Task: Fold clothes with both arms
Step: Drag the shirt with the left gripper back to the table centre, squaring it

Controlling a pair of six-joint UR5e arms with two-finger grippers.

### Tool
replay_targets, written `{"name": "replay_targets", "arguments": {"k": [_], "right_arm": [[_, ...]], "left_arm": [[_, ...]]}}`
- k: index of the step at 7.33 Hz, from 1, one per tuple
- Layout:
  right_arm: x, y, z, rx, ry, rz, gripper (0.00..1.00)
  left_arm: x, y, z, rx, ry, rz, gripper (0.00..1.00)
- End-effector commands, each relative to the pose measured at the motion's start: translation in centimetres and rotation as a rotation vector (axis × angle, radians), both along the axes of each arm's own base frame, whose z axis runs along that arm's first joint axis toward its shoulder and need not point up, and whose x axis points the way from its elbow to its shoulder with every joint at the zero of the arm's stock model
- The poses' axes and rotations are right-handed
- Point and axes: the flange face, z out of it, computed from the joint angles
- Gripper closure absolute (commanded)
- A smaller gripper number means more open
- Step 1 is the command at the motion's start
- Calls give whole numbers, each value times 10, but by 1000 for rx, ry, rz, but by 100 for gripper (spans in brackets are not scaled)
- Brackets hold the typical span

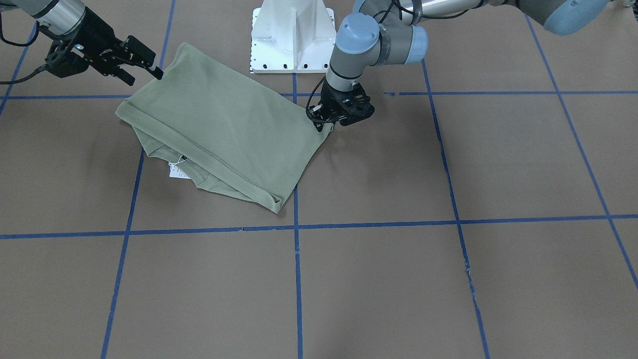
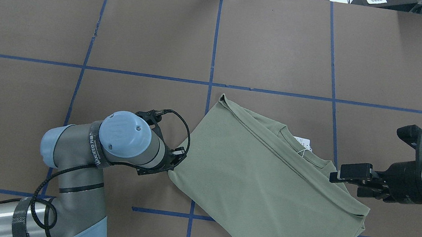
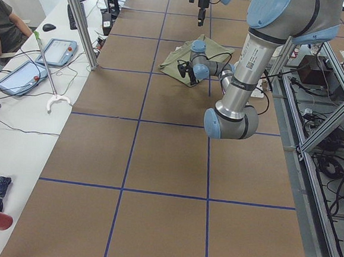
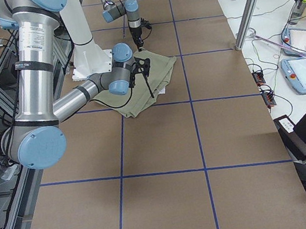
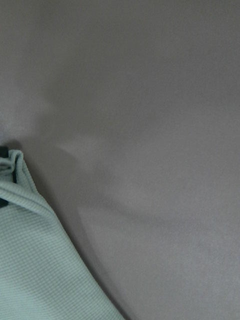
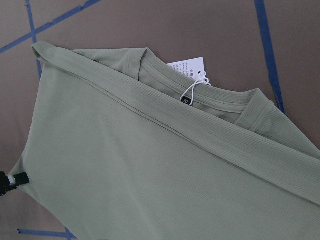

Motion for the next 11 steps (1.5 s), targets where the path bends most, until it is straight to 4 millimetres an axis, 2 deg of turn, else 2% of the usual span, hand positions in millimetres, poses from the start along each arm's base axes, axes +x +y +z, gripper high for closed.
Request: {"name": "replay_targets", "arguments": {"k": [1, 3, 4, 5, 6, 8, 9, 10, 11], "right_arm": [[4, -5, 1, -1, 3, 18, 0], [9, -17, -8, 15, -18, 47, 0], [9, -17, -10, 18, -22, 42, 0], [7, -23, -15, 27, -32, 48, 0], [-1, -29, -12, 24, -31, 45, 0], [0, -29, -15, 31, -41, 45, 0], [0, -29, -14, 33, -43, 45, 0], [-2, -30, -11, 29, -38, 44, 0], [-1, -30, -10, 28, -37, 45, 0]], "left_arm": [[-3, -5, -3, 10, 4, -1, 100], [-25, -48, -3, 28, -2, -64, 100], [-40, -71, -8, 97, -5, -57, 100], [-55, -98, 0, 133, -29, -69, 100], [-64, -113, 3, 157, -41, -73, 100], [-57, -136, 9, 194, -63, -64, 100], [-51, -148, 19, 220, -59, -61, 100], [-49, -167, 32, 239, -43, -78, 100], [-54, -194, 36, 272, -54, -86, 100]]}}
